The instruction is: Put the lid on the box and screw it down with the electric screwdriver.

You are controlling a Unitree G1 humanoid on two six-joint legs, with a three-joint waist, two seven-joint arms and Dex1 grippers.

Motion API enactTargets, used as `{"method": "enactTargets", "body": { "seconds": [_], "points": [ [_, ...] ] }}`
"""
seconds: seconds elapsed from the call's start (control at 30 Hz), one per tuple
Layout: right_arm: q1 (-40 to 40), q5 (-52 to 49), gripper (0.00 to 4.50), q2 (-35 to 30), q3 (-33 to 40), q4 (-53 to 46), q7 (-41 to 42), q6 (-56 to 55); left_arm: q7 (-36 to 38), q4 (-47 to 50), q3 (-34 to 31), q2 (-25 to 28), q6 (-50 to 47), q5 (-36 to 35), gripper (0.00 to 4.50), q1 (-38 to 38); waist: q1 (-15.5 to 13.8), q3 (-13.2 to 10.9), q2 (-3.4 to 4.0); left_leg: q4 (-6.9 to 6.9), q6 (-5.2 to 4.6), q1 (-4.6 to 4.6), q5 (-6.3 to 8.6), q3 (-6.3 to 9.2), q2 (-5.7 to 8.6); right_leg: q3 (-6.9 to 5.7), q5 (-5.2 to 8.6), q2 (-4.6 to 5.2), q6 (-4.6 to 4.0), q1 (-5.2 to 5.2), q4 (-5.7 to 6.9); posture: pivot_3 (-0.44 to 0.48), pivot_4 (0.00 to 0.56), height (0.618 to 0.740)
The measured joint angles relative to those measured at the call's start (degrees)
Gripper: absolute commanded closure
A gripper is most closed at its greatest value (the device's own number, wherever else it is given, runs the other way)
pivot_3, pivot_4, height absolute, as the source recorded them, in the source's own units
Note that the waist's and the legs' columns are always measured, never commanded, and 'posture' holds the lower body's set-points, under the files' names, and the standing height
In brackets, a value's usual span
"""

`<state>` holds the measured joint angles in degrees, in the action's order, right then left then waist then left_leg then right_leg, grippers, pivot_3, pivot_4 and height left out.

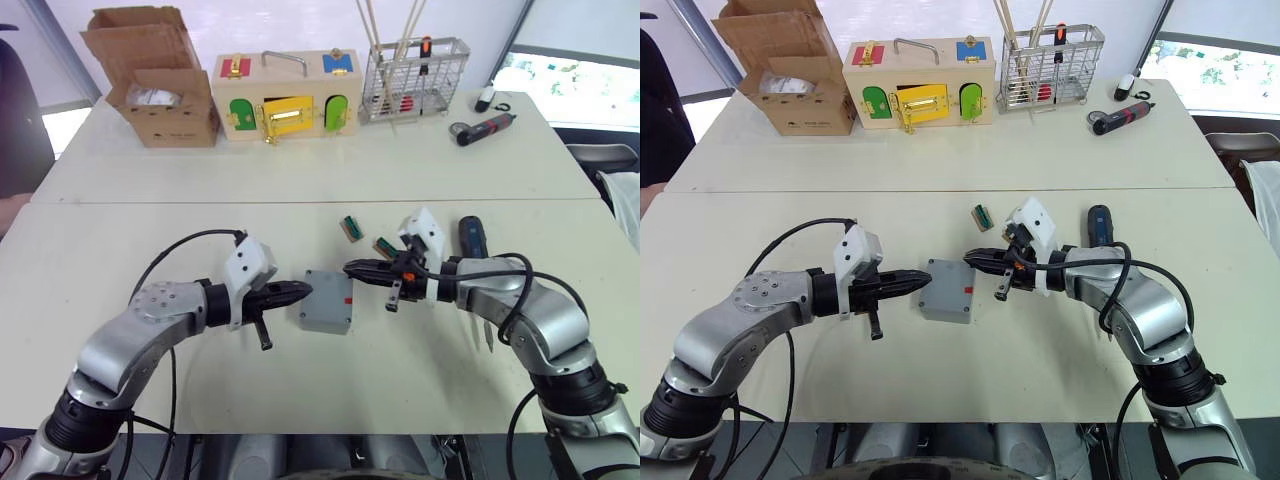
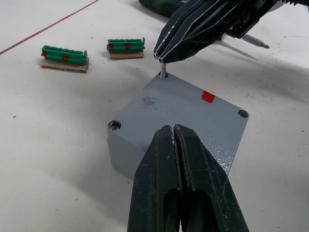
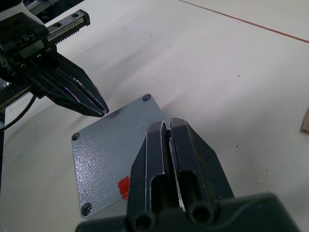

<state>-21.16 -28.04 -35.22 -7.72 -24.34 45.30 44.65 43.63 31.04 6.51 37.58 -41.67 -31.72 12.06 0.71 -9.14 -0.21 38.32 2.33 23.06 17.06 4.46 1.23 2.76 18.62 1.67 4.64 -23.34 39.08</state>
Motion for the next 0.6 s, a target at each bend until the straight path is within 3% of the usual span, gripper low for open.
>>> {"method": "enactTargets", "body": {
  "seconds": [0.6],
  "points": [
    [0.14,-0.40,4.45,-0.81,0.83,0.34,0.03,0.77,0.01,-0.16,0.10,-0.61,0.56,0.39,4.50,-0.02,-0.02,0.00,0.00,0.00,0.00,0.00,0.00,0.00,0.00,0.00,0.00,0.00,0.00,0.00,0.00,0.000,0.150,0.740]
  ]
}}
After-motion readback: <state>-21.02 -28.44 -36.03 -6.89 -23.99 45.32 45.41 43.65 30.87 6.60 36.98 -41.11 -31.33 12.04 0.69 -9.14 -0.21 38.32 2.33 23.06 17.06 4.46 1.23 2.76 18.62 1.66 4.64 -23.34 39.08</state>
